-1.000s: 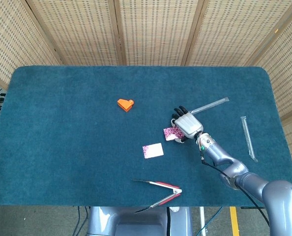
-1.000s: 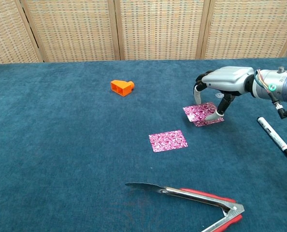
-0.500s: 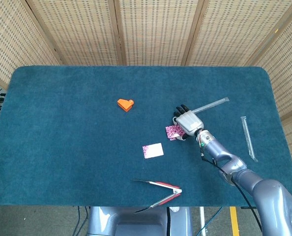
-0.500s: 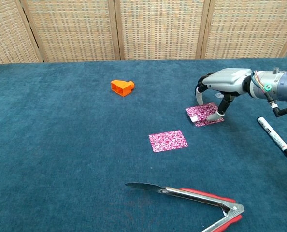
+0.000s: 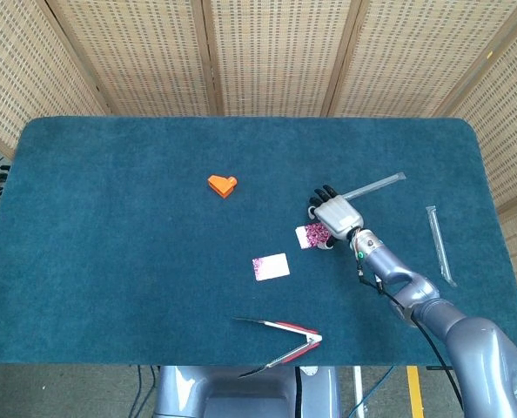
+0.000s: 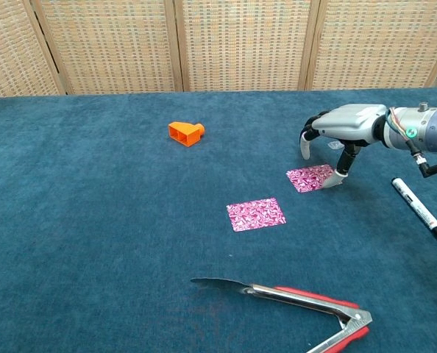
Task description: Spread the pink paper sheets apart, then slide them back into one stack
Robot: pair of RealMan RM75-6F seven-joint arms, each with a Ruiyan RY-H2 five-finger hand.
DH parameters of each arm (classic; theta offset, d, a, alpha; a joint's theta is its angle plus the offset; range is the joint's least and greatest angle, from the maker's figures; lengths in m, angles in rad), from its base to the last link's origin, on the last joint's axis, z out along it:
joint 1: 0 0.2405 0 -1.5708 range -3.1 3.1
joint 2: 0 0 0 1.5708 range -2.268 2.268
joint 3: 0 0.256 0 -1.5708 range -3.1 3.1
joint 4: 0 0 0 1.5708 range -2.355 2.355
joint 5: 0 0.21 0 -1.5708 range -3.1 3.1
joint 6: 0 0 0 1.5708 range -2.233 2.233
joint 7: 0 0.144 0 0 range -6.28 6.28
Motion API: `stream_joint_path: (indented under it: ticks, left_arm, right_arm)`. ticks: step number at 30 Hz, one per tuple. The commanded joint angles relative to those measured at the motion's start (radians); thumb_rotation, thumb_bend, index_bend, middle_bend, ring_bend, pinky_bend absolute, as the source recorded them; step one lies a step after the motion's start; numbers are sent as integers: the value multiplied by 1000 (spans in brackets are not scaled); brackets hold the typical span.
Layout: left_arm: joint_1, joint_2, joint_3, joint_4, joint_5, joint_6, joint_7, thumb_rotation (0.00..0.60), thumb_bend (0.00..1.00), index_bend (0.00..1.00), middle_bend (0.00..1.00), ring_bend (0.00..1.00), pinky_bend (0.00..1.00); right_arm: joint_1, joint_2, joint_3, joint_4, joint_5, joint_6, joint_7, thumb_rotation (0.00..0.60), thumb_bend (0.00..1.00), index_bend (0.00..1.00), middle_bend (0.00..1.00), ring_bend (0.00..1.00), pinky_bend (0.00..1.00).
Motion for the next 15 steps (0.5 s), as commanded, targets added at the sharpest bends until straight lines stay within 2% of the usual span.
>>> stream_joint_path:
  ticks: [1, 5, 15]
  left_arm:
    - [-2, -1, -1, -1, 1, -2, 1, 600, 30, 104, 0, 0, 0]
    - [-3, -1, -2, -1, 2, -2, 1, 600, 29, 103, 0, 0, 0]
    - [-9, -2, -3, -5, 4, -8, 5, 600, 28, 102, 0, 0, 0]
  right_arm:
    - [-2, 9, -1, -11, 0, 3, -5, 600, 158, 289, 165, 0, 0]
    - [-6, 22, 2, -36, 4, 12, -8, 600, 156, 287, 162, 0, 0]
    - [-25, 94, 6, -233, 14, 46, -72, 600, 156, 262, 148, 0, 0]
